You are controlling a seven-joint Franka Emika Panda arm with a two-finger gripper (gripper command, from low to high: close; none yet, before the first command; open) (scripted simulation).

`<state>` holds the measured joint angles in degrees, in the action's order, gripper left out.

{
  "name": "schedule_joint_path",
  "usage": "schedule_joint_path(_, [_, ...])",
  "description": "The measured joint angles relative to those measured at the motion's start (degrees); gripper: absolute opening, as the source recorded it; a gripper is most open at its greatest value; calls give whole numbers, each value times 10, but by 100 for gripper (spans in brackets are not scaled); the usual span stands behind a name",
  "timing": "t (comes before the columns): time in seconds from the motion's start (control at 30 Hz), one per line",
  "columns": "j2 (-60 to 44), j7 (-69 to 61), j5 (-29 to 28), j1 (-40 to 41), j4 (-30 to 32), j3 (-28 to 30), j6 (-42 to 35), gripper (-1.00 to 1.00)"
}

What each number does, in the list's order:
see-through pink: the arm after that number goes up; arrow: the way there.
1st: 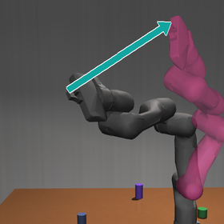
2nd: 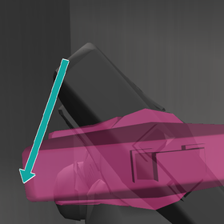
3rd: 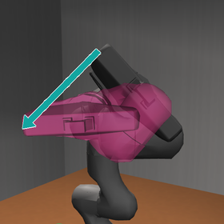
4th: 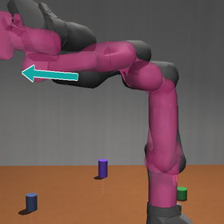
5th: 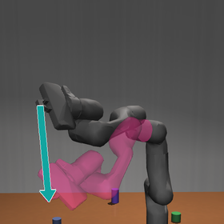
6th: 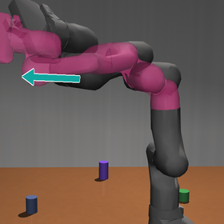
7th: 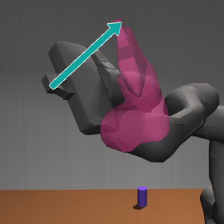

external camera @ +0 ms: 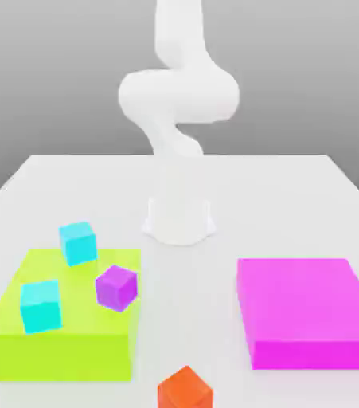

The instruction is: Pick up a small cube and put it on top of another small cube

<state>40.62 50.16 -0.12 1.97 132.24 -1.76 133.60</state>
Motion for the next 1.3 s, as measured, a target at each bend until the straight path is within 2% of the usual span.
schedule_joint_path(0.5, [-315, 292, -49, 82, 27, -83, 107, 0])
schedule_joint_path(0.67, [-419, 389, -68, 85, 36, -85, 142, 0])
schedule_joint_path(0.87, [-541, 486, -62, 71, 47, -75, 186, 0])
schedule_joint_path(1.03, [-644, 524, -80, 55, 35, -54, 257, 0])
schedule_joint_path(1.07, [-661, 528, -85, 50, 32, -49, 270, -100])
schedule_joint_path(1.3, [-663, 529, -85, 49, 31, -48, 273, -100])
